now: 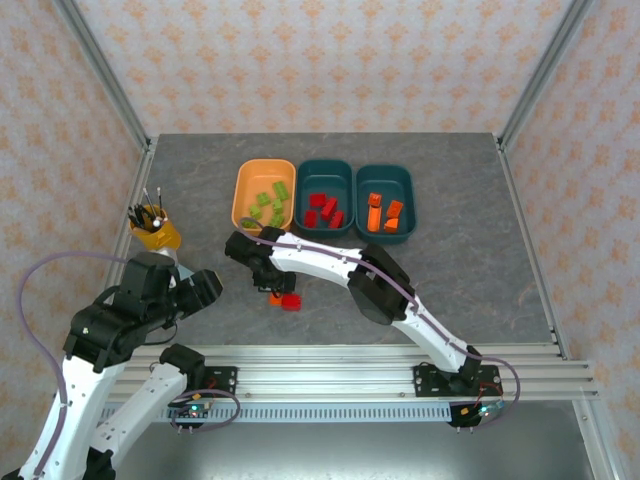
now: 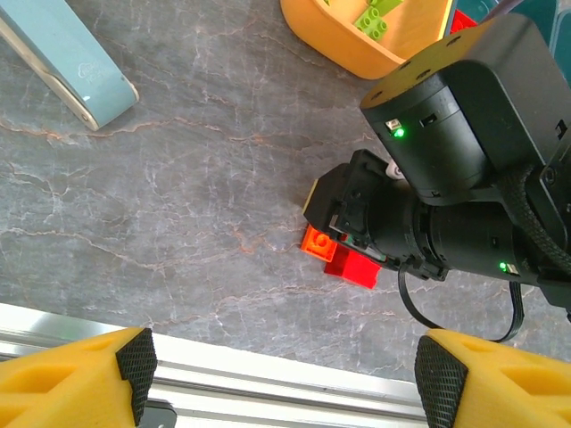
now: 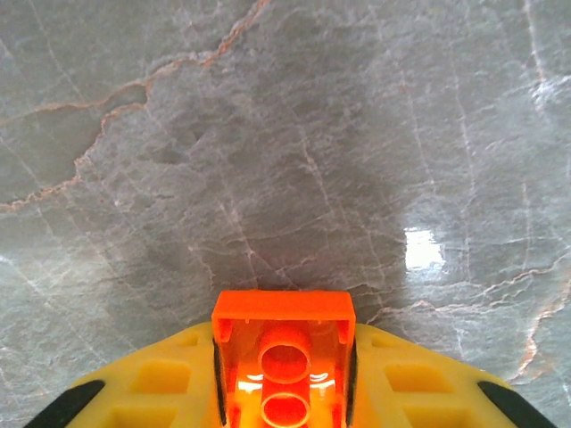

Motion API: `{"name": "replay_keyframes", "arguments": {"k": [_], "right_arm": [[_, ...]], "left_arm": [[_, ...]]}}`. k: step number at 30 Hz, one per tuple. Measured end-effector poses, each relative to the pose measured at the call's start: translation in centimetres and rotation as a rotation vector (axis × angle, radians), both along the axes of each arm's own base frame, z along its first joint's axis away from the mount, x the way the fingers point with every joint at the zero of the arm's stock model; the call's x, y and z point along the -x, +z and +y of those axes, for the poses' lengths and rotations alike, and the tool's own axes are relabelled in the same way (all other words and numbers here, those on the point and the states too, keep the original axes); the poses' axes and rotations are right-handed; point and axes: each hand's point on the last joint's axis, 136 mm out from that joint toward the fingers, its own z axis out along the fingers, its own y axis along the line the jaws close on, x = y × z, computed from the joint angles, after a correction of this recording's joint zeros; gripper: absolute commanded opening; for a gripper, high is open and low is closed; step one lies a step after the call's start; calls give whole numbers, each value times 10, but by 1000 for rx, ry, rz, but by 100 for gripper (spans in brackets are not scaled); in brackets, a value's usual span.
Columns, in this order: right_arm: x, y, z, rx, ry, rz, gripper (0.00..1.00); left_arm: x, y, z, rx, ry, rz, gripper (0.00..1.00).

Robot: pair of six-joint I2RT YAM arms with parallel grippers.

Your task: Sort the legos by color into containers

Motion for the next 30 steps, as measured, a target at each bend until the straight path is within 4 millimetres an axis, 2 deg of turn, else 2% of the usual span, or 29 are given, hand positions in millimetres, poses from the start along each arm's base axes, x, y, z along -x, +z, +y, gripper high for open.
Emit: {"name": "replay_keyframes", "arguments": {"k": [4, 7, 9, 12, 15, 17, 20, 22, 25, 30], "right_arm": [[-8, 4, -3, 14, 1, -43, 25], [-18, 17, -7, 12, -2, -87, 25], [-28, 34, -12, -3, -8, -126, 25], [-49, 73, -29, -36, -40, -194, 25], [-76, 115, -61, -72, -105, -263, 25], [-100, 141, -96, -90, -178, -309, 25], [-136, 161, -149, -103, -303, -353, 25], [-159, 162, -181, -106, -387, -367, 25], [-189, 153, -221, -119, -502, -362, 25], [-229, 132, -259, -173, -657, -347, 25]], "left_arm": [[2, -7, -5, 19, -19, 25, 79], [0, -7, -10, 38, -33, 25, 79], [-5, -6, -14, 53, -42, 19, 79], [-17, -4, -23, 77, -58, 18, 79], [-35, -3, -36, 95, -84, 21, 79], [-50, -2, -47, 98, -109, 27, 79], [-73, 5, -67, 100, -153, 19, 79], [-90, 10, -82, 102, -182, 10, 79], [-117, 19, -105, 105, -219, -6, 79], [-162, 29, -140, 100, -269, -41, 79]]}}
